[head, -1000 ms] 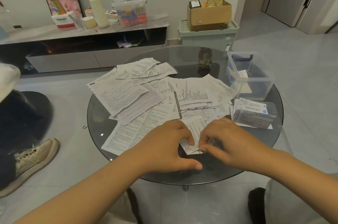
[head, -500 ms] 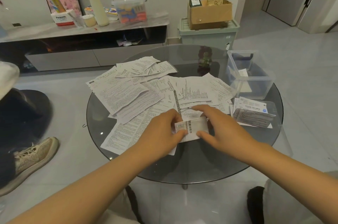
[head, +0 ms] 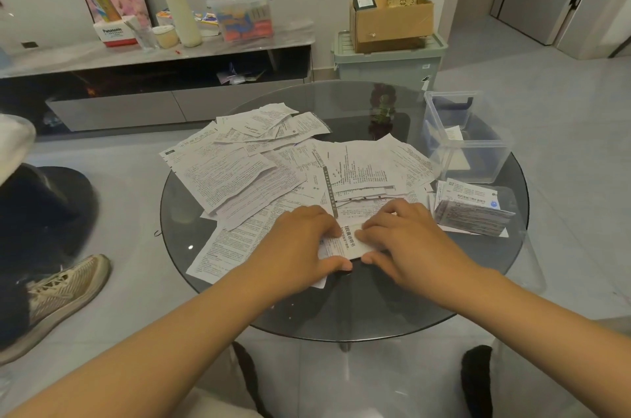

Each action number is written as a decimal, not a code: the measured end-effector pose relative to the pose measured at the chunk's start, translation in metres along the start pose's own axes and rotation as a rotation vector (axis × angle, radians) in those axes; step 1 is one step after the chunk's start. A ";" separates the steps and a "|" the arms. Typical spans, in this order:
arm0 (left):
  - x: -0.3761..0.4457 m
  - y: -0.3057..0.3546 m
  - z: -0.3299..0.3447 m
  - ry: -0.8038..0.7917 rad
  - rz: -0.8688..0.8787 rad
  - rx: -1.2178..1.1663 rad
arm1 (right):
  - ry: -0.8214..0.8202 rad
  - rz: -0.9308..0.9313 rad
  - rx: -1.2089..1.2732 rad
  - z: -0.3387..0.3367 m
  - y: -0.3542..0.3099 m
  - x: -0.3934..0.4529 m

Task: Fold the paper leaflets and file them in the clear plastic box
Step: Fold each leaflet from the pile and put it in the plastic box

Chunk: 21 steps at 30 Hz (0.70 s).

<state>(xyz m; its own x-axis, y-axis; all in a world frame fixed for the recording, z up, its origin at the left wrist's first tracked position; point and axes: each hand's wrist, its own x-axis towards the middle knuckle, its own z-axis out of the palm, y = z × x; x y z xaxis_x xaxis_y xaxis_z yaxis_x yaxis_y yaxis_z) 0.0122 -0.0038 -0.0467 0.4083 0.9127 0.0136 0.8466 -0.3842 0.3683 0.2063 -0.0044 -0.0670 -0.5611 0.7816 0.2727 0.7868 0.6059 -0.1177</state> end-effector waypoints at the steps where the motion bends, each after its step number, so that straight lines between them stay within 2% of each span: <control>1: 0.000 -0.001 0.000 0.001 0.007 0.027 | 0.000 -0.004 0.001 -0.001 0.001 0.000; 6: 0.000 0.002 -0.006 -0.006 0.018 0.057 | 0.069 -0.020 -0.040 0.000 0.000 -0.001; 11: -0.003 0.010 -0.010 0.110 0.025 0.060 | 0.167 0.068 -0.026 -0.007 -0.006 -0.002; 13: -0.002 0.010 -0.010 0.157 0.029 -0.004 | 0.177 0.110 0.081 -0.012 -0.008 -0.004; 17: 0.000 0.010 -0.014 0.308 0.103 -0.165 | 0.227 0.259 0.468 -0.031 -0.008 -0.011; 21: 0.001 0.023 -0.012 0.416 0.201 -0.273 | 0.291 0.408 0.663 -0.054 -0.011 -0.025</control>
<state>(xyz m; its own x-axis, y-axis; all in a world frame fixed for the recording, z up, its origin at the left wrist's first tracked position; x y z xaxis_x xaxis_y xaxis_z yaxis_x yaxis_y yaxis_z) 0.0279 -0.0097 -0.0267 0.3366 0.8243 0.4552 0.6238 -0.5573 0.5480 0.2257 -0.0381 -0.0210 -0.1036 0.9444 0.3120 0.5485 0.3159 -0.7742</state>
